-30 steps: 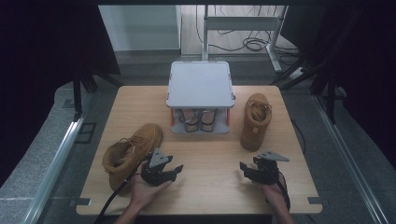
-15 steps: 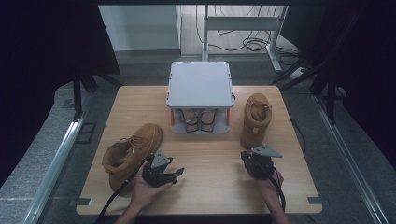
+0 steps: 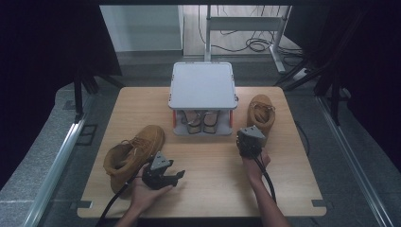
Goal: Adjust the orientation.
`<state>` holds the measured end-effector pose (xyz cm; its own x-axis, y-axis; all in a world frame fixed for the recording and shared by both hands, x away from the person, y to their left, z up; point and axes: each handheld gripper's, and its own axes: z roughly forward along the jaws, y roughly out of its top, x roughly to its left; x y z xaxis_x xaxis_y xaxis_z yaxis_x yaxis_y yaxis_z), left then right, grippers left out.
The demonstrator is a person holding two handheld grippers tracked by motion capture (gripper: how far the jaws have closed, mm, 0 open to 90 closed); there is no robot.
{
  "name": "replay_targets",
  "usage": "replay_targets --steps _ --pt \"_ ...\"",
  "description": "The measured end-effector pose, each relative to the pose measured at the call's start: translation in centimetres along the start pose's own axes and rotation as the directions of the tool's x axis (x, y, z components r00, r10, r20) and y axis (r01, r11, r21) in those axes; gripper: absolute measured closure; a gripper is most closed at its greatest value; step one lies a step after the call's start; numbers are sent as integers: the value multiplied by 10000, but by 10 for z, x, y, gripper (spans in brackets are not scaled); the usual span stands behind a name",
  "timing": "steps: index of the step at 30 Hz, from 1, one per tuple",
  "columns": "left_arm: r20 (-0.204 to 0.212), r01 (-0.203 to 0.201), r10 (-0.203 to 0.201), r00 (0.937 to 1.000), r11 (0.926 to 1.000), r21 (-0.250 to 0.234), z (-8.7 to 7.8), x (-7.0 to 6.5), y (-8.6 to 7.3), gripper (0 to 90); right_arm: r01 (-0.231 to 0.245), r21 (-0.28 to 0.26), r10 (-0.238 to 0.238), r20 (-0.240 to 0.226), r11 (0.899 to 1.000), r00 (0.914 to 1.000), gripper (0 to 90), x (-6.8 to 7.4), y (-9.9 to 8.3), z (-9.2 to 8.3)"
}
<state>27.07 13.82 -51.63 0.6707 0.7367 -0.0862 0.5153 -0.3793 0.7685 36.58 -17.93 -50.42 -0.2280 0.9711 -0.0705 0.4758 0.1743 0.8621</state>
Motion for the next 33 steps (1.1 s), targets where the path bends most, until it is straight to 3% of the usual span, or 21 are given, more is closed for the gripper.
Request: replay_targets --steps 8,12,17,33 --pt "-3 47 -47 10000 10000 87 2 1 -2 374 182 133 -190 616 9997 9979 896 -5 2 13" --pt "-224 128 -133 9997 9997 -203 0 1 -2 384 42 200 -58 799 9998 9968 897 -11 2 15" --pt "-214 382 -391 9990 9984 -428 -3 3 -1 383 155 196 -169 742 9997 9971 897 -12 1 15" --pt "-189 438 -445 9988 9985 -336 -4 5 -4 383 350 212 -359 401 9992 9986 899 -23 -2 2"
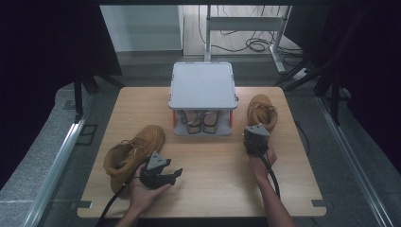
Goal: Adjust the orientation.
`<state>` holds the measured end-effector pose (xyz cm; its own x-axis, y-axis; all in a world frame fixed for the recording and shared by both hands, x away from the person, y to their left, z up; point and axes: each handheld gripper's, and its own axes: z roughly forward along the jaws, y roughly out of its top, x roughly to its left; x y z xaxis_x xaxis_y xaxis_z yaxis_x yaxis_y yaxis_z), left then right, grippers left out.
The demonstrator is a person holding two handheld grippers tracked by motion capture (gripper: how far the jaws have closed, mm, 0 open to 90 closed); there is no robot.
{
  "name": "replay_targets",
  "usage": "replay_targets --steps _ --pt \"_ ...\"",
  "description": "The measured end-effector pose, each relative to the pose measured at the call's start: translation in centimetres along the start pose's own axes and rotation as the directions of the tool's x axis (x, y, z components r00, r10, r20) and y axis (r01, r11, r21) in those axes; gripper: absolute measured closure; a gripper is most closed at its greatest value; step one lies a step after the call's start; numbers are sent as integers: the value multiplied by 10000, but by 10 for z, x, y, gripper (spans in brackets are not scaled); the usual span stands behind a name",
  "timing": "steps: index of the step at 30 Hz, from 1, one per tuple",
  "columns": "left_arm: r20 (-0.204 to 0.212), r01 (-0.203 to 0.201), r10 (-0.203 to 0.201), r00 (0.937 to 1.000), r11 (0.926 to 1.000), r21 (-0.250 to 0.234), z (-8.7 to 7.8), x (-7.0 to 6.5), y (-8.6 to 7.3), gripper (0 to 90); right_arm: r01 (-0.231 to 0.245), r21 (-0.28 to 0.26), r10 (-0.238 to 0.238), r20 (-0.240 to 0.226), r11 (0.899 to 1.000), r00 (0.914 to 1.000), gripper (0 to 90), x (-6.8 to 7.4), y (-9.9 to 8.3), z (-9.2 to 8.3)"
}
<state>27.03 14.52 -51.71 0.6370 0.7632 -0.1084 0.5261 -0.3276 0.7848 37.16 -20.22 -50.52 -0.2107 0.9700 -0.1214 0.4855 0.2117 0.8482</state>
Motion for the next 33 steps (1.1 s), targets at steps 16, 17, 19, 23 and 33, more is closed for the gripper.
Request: replay_targets --steps 16,17,19,23,33 --pt "-4 -7 7 10000 9999 159 2 -1 -3 383 -180 70 181 -75 9998 9998 899 -39 -17 -23" --pt "-4 -7 7 10000 9999 159 2 -1 -3 383 -206 66 207 -51 9998 9998 899 -42 -18 -24" --pt "7 -20 20 10000 9999 167 3 -1 -3 383 -218 68 219 -18 9997 9998 899 -46 -19 -25" --pt "7 -25 25 10000 9998 190 3 -1 -3 383 -391 21 391 38 9992 9992 899 -58 -23 -29" --pt "-34 -42 43 10000 9997 258 4 0 -4 383 -236 -1 236 49 9997 9997 899 -66 -24 -29"
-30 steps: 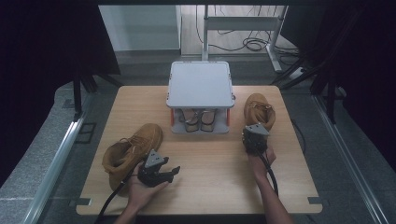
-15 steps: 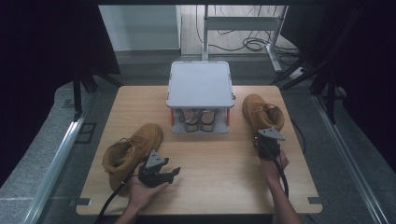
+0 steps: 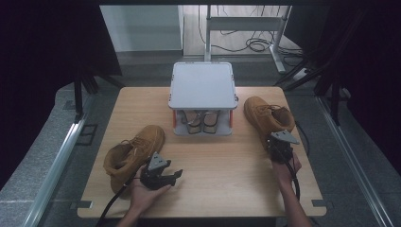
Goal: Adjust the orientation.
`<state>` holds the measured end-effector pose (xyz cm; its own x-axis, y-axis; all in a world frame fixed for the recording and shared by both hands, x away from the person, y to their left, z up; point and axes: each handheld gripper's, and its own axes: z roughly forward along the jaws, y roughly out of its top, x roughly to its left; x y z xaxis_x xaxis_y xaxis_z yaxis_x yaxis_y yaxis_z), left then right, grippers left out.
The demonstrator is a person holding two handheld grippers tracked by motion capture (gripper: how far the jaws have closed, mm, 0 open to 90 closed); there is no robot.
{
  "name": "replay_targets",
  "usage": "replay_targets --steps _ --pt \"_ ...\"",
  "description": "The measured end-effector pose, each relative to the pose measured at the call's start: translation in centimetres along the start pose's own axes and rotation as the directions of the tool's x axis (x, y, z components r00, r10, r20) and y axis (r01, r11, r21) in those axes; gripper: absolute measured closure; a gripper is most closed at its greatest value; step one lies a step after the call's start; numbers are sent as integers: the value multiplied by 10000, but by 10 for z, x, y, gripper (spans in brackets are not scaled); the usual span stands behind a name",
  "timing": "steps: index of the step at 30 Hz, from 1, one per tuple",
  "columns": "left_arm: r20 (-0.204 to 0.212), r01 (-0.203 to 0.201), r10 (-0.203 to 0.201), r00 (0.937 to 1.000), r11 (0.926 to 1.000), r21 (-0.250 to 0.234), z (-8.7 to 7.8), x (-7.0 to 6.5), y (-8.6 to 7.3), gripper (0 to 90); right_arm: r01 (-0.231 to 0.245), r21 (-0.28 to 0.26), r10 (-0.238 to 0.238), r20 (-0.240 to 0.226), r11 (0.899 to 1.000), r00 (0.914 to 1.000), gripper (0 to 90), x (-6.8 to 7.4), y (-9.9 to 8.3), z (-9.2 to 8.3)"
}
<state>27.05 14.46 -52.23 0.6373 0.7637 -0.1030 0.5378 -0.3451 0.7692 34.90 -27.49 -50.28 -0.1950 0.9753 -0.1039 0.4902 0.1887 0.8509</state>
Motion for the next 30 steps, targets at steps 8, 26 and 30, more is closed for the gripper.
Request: replay_targets --steps 8,26,30 --pt "-9 11 -11 10000 10000 14 0 1 -1 380 -70 52 70 45 10000 10000 899 -7 0 0" --pt "-18 -42 42 10000 10000 19 -1 1 -2 379 715 -881 -834 -1399 9935 9867 762 -8 35 -41" --pt "-7 -27 27 10000 10000 8 -1 2 -2 379 1140 -846 -1258 -1504 9899 9806 657 -18 52 -49"
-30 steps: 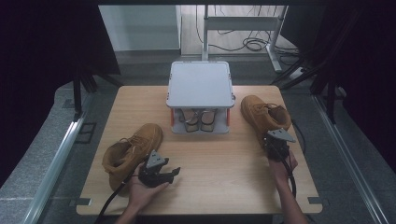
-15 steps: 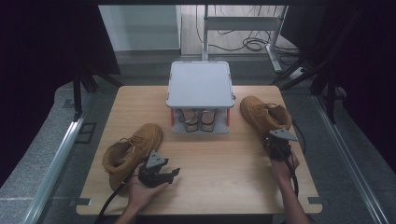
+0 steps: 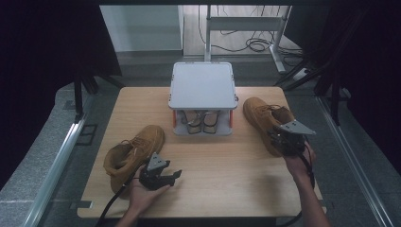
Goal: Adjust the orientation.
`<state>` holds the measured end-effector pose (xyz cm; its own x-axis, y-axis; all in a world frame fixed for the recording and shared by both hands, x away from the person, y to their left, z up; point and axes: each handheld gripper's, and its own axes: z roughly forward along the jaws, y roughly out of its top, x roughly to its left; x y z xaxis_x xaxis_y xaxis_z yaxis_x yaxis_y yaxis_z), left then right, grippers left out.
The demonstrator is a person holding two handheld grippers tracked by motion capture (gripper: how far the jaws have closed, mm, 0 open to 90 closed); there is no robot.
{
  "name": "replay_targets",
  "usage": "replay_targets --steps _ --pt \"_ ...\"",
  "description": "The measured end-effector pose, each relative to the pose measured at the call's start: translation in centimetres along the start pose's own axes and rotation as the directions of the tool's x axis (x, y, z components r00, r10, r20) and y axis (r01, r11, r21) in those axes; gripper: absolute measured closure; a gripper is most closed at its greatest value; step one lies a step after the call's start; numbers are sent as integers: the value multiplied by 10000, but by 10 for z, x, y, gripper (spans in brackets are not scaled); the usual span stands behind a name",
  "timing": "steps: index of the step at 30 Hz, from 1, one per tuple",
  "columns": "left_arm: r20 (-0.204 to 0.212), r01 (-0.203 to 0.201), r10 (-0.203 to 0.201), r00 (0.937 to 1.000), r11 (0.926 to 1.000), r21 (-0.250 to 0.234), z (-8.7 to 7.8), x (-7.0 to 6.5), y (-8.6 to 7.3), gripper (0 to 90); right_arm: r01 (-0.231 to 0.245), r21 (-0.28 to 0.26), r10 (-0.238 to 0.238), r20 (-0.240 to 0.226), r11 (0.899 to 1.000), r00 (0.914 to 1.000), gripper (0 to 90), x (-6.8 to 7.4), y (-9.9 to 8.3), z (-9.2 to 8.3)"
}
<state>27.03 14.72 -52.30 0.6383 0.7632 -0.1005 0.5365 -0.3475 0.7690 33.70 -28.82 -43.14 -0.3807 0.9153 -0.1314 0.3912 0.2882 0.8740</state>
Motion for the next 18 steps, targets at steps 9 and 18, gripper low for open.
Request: replay_targets --steps 9,18 --pt "17 -11 11 10000 10000 41 1 0 0 379 81 714 -64 -245 9974 9997 488 -27 23 14" --pt "24 -32 32 10000 10000 34 1 1 -1 379 462 2260 -231 -1039 9730 9943 486 -46 20 38"
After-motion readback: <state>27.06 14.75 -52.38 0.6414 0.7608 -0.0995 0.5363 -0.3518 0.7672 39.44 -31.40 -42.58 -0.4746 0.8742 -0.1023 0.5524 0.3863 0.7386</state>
